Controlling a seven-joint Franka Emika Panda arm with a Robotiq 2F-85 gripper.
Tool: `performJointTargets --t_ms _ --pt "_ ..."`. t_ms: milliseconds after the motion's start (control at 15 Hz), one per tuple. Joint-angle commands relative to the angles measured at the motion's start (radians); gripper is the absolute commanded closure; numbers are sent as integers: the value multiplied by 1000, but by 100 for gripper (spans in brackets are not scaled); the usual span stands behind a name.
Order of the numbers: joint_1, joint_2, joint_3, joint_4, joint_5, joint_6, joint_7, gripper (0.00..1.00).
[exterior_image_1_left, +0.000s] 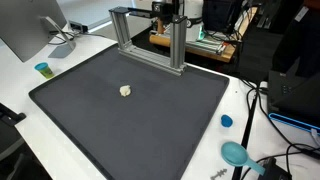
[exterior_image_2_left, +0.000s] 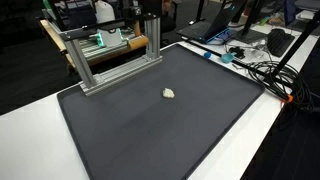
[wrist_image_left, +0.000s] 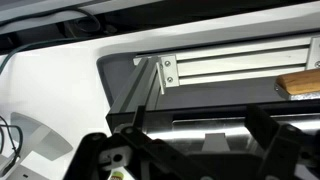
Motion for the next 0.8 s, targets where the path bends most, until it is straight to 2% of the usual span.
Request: performJointTargets --t_ms 0,400,600,733 --pt "0 0 1 1 1 -4 0 0" --pt "10 -1 5 1 18 -20 6 0" --pt "51 -105 42 33 124 -110 69 0" --pt "76 -167 92 46 190 -169 132 0"
